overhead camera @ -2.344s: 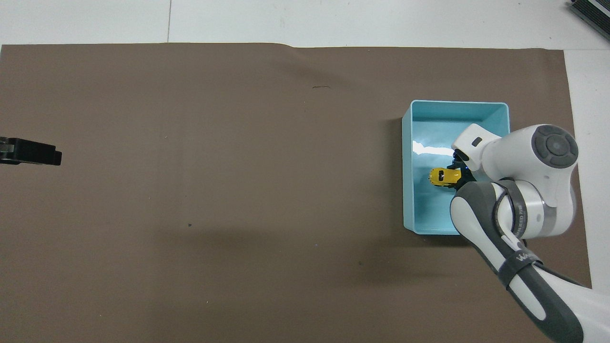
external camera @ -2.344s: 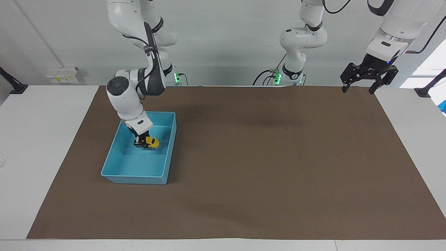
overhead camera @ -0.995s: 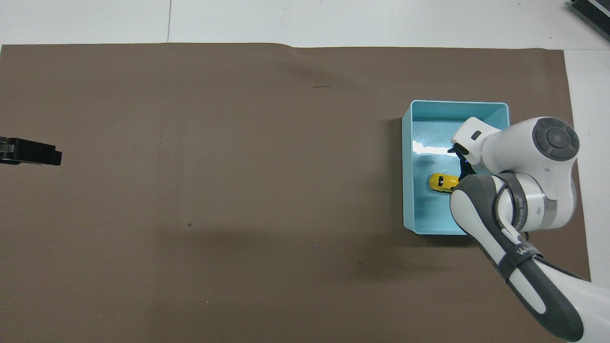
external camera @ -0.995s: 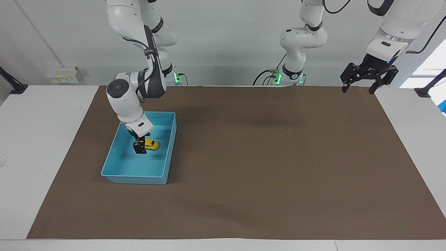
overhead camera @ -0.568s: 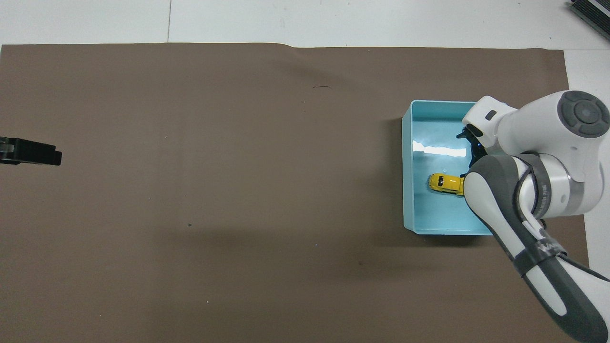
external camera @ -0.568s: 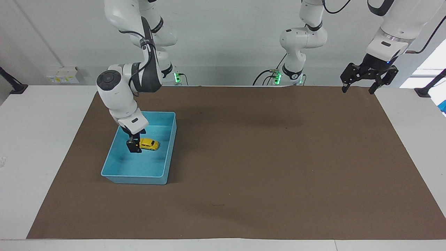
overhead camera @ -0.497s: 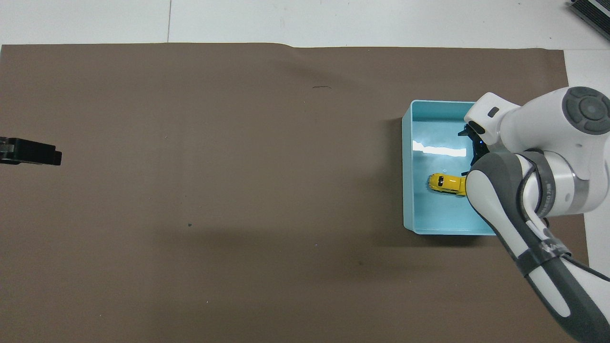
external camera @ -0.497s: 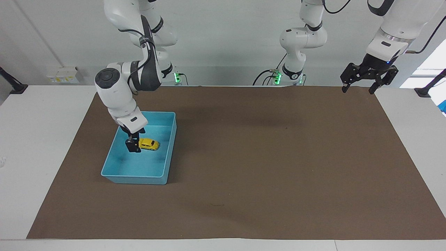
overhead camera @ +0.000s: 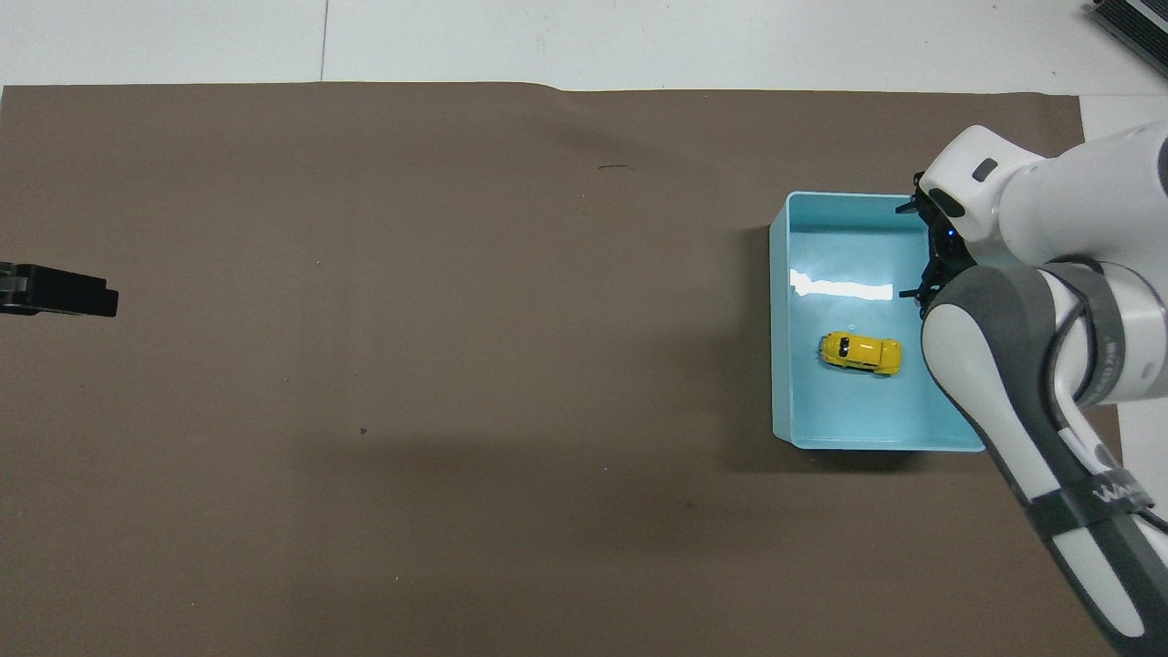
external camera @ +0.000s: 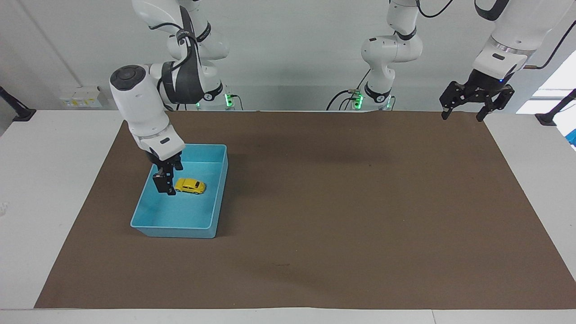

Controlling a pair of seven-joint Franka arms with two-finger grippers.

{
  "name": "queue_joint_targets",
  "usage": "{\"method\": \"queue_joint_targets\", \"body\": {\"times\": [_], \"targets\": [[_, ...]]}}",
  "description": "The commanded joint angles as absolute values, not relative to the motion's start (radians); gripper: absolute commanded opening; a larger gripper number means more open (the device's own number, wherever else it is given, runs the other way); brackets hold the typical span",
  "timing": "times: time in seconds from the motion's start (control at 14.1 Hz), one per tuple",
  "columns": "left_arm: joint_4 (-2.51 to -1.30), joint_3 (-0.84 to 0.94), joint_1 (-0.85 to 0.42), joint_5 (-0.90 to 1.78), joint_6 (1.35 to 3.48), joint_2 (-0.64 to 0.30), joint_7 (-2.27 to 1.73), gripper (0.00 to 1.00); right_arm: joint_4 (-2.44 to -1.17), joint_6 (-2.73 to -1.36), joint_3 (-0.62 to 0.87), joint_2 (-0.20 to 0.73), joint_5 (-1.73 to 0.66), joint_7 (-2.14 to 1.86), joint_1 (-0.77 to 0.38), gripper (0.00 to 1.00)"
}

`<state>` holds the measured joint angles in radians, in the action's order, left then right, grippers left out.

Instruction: Wind up and store yellow beetle car

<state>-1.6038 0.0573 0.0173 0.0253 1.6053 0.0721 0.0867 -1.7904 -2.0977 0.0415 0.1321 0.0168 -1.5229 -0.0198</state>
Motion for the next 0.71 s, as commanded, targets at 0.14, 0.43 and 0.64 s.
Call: {"method": "queue_joint_targets", "body": {"times": [0.14, 0.43, 0.64], "targets": [[-1.605, 0.060, 0.026, 0.034, 1.589, 0.083, 0.081, 1.00, -1.789, -2.011, 0.049, 0.032, -0.011, -1.519, -0.006, 1.00], [-1.605, 0.060, 0.026, 0.034, 1.589, 0.083, 0.081, 1.00, -1.729, -1.887, 0.025, 0.000, -0.044, -1.416, -0.005, 1.00], [-1.605, 0.060, 0.026, 0.034, 1.589, 0.083, 0.081, 1.00, -1.721, -1.818, 0.006, -0.028, -0.044, -1.226, -0.040, 1.00]]}}
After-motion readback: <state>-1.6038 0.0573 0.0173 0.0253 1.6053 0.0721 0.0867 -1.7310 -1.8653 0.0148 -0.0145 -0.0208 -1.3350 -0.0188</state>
